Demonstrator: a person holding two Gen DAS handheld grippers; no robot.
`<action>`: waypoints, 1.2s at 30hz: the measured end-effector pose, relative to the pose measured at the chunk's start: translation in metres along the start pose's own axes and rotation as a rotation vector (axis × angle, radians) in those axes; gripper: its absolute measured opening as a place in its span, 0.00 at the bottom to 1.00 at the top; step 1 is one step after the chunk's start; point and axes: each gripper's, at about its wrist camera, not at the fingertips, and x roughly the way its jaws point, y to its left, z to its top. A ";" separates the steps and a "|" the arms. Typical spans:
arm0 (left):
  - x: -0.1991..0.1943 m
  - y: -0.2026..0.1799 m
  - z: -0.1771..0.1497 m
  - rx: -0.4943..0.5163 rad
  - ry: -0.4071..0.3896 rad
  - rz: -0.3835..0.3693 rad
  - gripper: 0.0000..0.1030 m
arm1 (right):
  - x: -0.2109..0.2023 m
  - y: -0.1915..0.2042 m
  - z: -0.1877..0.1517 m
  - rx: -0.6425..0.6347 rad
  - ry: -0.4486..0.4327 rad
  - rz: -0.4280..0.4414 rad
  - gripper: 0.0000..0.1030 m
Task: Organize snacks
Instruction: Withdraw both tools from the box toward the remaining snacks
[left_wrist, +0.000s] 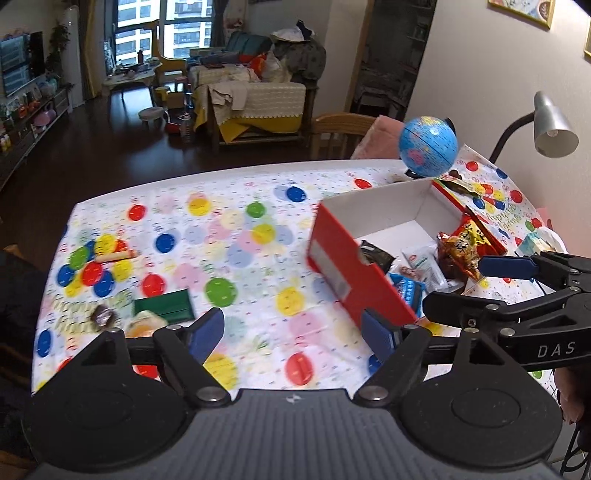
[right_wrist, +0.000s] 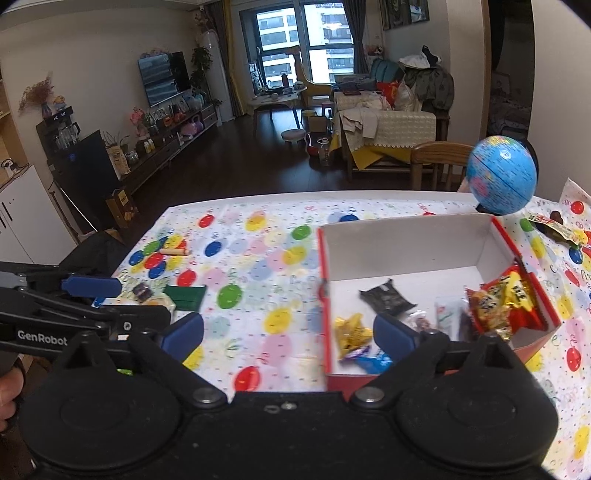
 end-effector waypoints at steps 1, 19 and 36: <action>-0.005 0.006 -0.002 -0.002 -0.004 0.003 0.79 | 0.000 0.006 -0.001 -0.002 -0.004 0.002 0.98; -0.053 0.113 -0.044 -0.068 -0.032 0.079 1.00 | 0.012 0.108 -0.006 -0.049 0.007 0.051 0.99; -0.009 0.187 -0.040 -0.206 0.023 0.229 1.00 | 0.074 0.141 0.001 -0.155 0.098 0.145 0.98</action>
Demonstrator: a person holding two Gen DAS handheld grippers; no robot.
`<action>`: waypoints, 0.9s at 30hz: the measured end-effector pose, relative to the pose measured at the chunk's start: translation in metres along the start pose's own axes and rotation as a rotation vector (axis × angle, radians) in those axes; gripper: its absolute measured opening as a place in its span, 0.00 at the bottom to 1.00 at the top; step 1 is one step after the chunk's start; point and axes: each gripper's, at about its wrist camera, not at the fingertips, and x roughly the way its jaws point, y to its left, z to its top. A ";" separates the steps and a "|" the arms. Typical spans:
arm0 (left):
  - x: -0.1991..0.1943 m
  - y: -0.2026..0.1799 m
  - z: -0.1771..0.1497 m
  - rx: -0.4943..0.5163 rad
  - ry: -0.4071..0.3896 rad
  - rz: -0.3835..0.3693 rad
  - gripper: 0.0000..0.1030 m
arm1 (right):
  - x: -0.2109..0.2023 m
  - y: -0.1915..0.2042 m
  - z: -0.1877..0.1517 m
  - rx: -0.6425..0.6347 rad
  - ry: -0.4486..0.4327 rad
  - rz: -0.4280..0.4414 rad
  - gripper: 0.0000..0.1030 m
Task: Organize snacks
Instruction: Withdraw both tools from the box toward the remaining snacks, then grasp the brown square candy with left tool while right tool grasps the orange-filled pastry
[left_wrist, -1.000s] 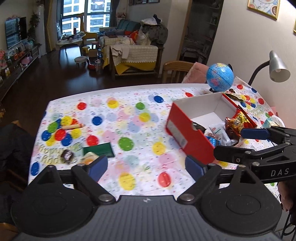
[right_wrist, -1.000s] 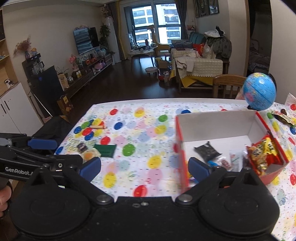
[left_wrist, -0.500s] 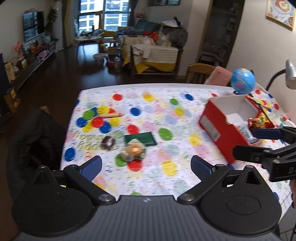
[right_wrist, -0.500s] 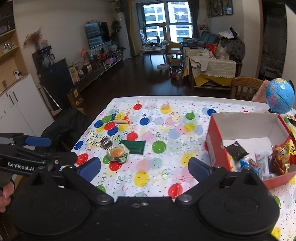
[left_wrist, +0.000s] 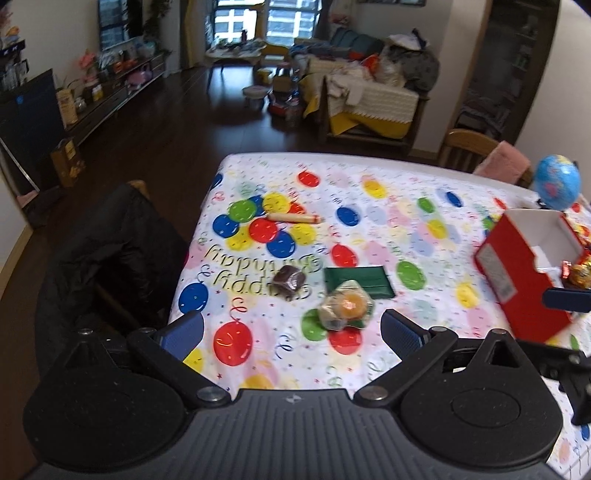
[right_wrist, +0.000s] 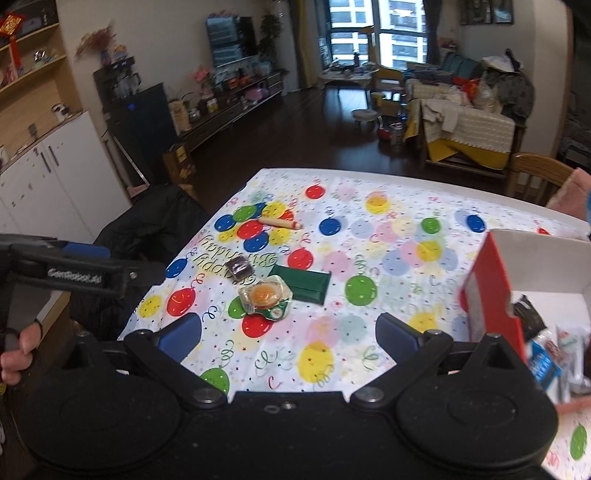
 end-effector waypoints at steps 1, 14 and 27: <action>0.007 0.001 0.002 -0.005 0.005 0.010 1.00 | 0.006 0.000 0.002 -0.005 0.008 0.008 0.98; 0.088 0.006 0.026 -0.040 0.094 -0.005 1.00 | 0.087 0.013 0.013 -0.165 0.086 0.114 0.95; 0.152 0.005 0.037 0.009 0.159 0.004 0.99 | 0.157 0.016 0.017 -0.223 0.159 0.149 0.85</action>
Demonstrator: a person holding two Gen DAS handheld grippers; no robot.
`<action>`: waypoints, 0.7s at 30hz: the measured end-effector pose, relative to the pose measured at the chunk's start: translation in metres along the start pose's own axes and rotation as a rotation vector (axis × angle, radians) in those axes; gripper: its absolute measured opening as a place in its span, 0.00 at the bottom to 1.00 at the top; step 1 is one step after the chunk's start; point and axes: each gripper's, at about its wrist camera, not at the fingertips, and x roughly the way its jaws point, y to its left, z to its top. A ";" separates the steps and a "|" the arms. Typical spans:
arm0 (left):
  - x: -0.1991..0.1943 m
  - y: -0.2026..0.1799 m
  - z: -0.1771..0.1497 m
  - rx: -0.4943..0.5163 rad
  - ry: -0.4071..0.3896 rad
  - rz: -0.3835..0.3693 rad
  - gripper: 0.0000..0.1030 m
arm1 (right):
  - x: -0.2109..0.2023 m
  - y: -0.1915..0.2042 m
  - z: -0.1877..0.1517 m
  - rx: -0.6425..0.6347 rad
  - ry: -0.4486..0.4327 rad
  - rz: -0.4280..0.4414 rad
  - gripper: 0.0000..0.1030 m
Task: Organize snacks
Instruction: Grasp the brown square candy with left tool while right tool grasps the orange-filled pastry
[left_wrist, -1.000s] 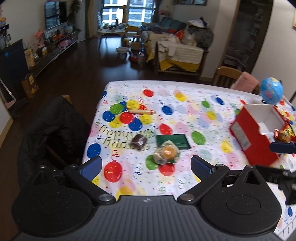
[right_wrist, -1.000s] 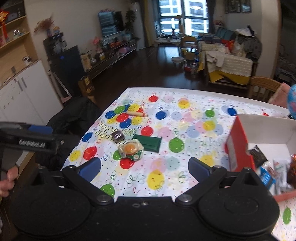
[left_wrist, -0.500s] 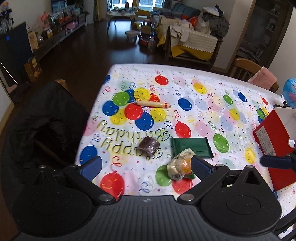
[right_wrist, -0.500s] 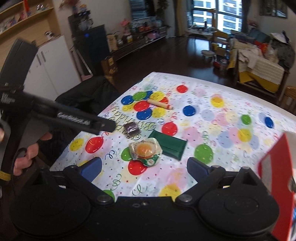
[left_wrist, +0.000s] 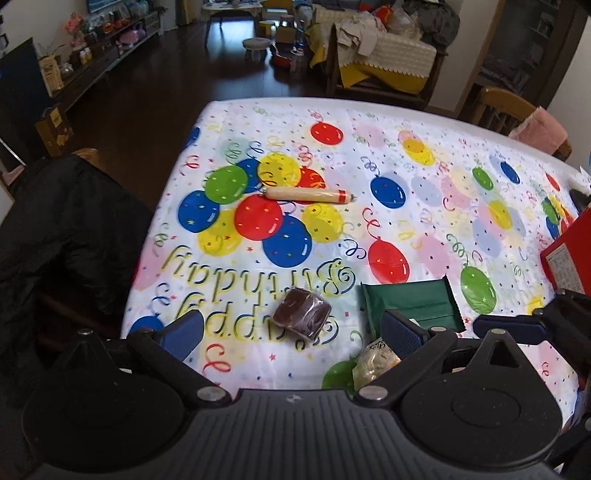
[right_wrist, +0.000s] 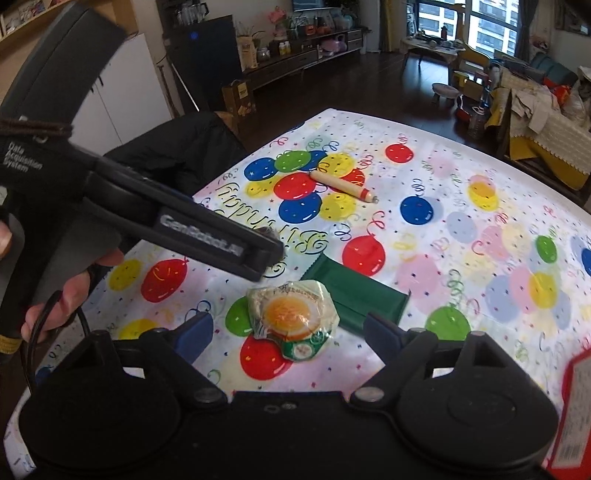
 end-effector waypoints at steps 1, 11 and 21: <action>0.004 0.000 0.000 0.002 0.003 0.000 0.99 | 0.003 0.000 0.000 -0.005 0.002 0.001 0.84; 0.028 -0.001 0.000 0.013 0.037 -0.014 0.72 | 0.027 0.009 -0.001 -0.032 0.016 -0.017 0.73; 0.031 -0.007 -0.001 0.048 0.020 0.006 0.39 | 0.027 0.011 -0.002 -0.042 -0.005 -0.068 0.54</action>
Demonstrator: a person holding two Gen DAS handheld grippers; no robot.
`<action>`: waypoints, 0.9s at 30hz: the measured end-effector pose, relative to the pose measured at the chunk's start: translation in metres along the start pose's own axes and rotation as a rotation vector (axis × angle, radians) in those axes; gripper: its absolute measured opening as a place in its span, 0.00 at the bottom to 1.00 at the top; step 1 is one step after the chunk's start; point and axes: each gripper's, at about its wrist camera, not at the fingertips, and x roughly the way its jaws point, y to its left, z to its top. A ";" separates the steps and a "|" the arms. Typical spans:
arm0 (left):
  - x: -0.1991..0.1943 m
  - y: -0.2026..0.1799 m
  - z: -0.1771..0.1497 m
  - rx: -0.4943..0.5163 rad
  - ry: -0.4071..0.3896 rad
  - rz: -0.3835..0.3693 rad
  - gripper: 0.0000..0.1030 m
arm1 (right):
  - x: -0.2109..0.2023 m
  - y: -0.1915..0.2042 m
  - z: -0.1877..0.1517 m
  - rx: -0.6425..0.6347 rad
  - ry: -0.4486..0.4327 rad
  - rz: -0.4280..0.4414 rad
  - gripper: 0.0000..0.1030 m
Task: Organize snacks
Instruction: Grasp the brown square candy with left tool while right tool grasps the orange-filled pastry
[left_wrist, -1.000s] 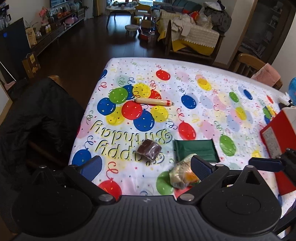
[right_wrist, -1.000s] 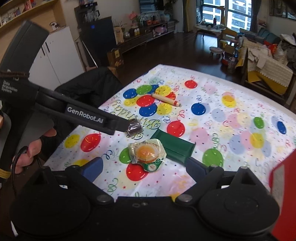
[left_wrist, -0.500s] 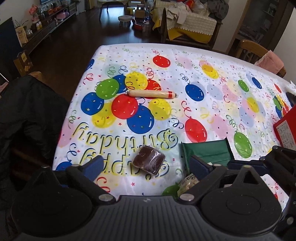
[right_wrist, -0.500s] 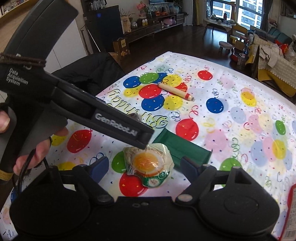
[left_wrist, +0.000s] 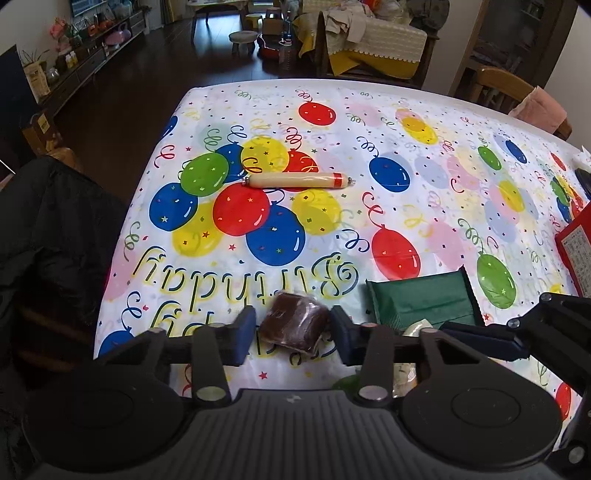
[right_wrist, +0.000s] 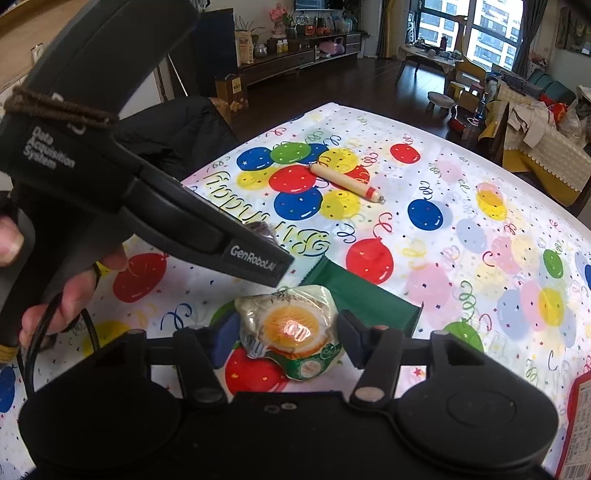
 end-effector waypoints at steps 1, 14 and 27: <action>0.000 -0.001 0.000 0.004 -0.001 0.004 0.39 | -0.001 0.000 0.000 0.004 0.001 -0.003 0.53; -0.024 0.004 -0.013 -0.034 0.006 -0.005 0.38 | -0.027 -0.008 -0.005 0.092 0.007 0.001 0.09; -0.062 0.017 -0.045 -0.081 -0.013 -0.011 0.38 | -0.030 -0.016 -0.015 0.153 0.005 -0.016 0.49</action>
